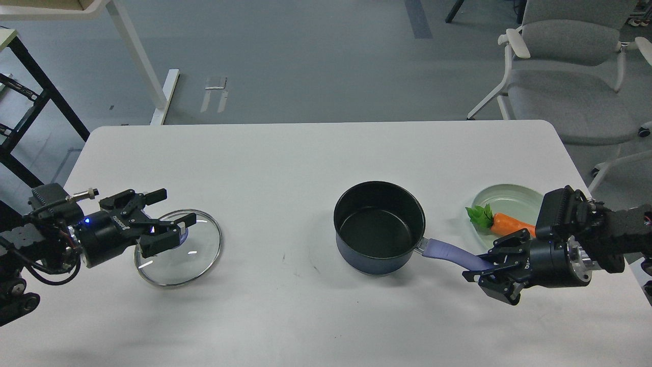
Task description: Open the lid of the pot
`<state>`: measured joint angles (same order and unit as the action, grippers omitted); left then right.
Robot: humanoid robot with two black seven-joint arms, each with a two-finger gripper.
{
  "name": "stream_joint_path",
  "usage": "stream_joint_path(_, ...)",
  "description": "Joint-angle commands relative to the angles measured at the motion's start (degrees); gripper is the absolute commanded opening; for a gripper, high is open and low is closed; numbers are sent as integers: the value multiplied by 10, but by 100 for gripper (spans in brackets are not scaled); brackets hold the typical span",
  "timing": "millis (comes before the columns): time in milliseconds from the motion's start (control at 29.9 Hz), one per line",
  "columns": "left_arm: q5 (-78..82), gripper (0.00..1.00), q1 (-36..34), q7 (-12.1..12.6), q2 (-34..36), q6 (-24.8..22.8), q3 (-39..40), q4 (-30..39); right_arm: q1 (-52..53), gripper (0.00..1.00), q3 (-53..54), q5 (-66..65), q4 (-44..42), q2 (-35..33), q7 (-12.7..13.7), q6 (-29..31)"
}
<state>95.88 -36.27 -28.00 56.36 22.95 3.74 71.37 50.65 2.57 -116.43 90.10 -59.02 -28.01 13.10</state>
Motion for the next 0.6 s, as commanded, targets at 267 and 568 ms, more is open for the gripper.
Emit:
stream_joint_path(267, -1, 99, -7, 0, 1, -2, 0, 0, 2, 92, 0, 13, 3, -6, 0, 1)
stream_joint_path(568, -60, 99, -34, 0, 1, -34, 10, 0, 45, 98, 9, 132, 5, -45, 0, 1)
